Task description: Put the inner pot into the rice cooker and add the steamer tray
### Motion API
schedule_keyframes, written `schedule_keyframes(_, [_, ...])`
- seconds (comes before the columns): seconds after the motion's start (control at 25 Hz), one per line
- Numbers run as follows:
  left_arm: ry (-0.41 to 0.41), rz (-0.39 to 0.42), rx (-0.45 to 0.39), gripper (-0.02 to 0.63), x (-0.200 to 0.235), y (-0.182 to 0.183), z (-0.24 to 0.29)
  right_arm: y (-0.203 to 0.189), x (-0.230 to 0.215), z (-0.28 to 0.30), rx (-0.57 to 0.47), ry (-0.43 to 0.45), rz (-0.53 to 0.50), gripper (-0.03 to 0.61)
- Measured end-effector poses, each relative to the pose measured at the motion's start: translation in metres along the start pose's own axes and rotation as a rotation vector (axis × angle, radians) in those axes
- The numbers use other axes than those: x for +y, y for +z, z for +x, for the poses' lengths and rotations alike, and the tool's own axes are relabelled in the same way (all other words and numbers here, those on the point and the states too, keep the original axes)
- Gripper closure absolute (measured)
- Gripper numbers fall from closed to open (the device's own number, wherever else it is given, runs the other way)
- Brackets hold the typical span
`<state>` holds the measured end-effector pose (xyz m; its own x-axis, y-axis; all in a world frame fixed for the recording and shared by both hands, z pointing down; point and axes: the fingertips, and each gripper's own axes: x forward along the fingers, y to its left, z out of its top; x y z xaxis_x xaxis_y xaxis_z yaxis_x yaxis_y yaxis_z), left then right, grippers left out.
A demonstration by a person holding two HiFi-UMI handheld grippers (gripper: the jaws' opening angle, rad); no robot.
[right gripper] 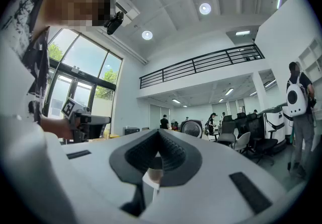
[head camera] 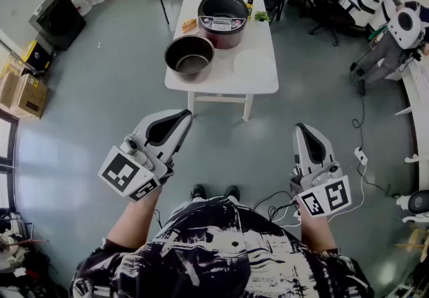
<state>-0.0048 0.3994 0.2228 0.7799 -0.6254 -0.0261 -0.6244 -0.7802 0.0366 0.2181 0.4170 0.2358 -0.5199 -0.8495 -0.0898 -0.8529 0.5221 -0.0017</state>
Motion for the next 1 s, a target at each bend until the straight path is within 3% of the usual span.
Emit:
schedule_keyframes(0.72, [0.002,-0.007,0.001,0.609,0.0046,-0.0025,-0.0010,0.0026,0.0031,0.0046,-0.037,0.025,0.033,0.584])
schedule_keyframes(0.8, [0.004,-0.008,0.002,0.609,0.0049,-0.0039,-0.0011,0.0012,0.0044,0.0048,-0.037,0.038,0.039,0.548])
schedule_keyframes(1.0, [0.006,-0.012,0.004,0.609,0.0061,-0.0043,0.0002,-0.0003,0.0025,0.0054,-0.030,0.038,0.046,0.548])
